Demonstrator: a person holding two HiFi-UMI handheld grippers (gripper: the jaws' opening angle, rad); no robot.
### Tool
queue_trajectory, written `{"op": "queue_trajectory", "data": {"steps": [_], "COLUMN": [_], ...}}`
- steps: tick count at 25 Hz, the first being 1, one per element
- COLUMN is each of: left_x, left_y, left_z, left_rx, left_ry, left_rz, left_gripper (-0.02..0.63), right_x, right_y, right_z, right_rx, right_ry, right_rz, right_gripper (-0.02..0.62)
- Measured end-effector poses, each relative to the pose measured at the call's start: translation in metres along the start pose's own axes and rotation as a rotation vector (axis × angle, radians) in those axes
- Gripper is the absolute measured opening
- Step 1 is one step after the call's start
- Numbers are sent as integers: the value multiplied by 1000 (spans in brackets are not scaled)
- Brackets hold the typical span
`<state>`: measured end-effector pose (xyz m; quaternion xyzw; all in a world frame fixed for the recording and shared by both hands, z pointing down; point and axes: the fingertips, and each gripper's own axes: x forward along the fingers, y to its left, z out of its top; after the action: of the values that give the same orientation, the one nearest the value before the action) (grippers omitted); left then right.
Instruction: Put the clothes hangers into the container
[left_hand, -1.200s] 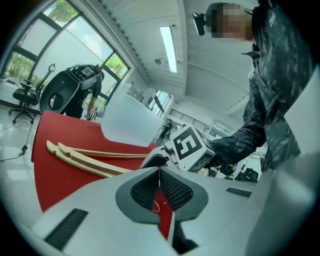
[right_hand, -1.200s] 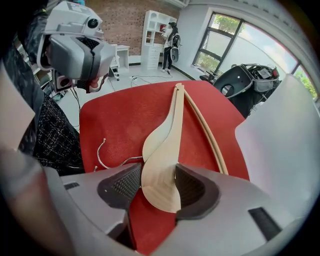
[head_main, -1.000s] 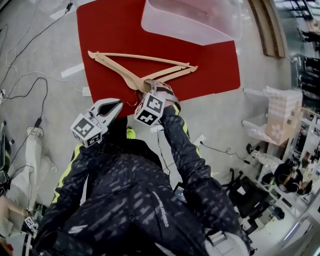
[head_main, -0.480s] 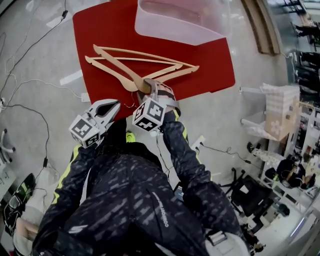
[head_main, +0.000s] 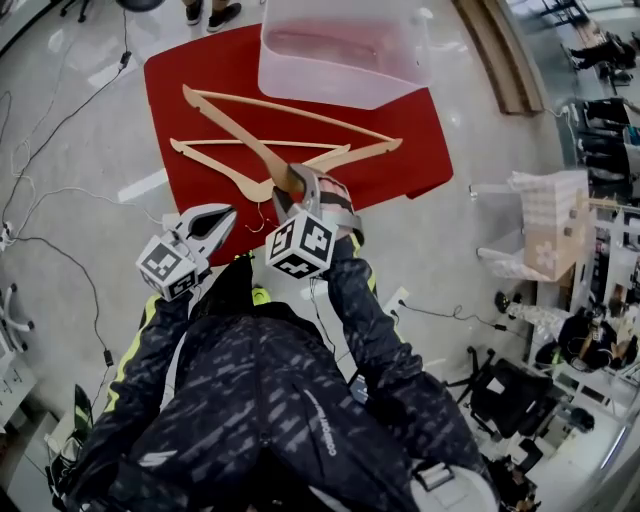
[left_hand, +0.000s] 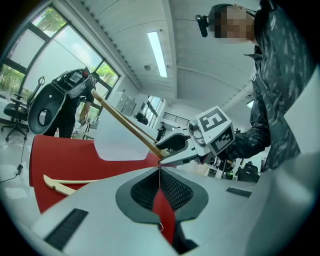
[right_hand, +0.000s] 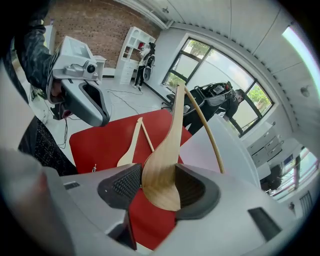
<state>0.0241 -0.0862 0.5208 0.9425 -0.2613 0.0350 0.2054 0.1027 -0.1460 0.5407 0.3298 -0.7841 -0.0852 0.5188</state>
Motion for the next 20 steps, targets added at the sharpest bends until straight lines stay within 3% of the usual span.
{"op": "queue_trajectory", "data": {"steps": [14,20], "left_x": [8,6], "left_y": [9,23], "left_z": [55,67], "left_rx": [43,66], "left_ry": [-50,-67], "left_rz": [0,-35], "left_gripper": [12,12], "right_x": [-56,-63], "right_y": [-89,-128], "right_z": [57,89], "right_rx": [49,79], "right_ry": [-132,-172], "right_rz": [-159,-228], "right_gripper": [218,218]}}
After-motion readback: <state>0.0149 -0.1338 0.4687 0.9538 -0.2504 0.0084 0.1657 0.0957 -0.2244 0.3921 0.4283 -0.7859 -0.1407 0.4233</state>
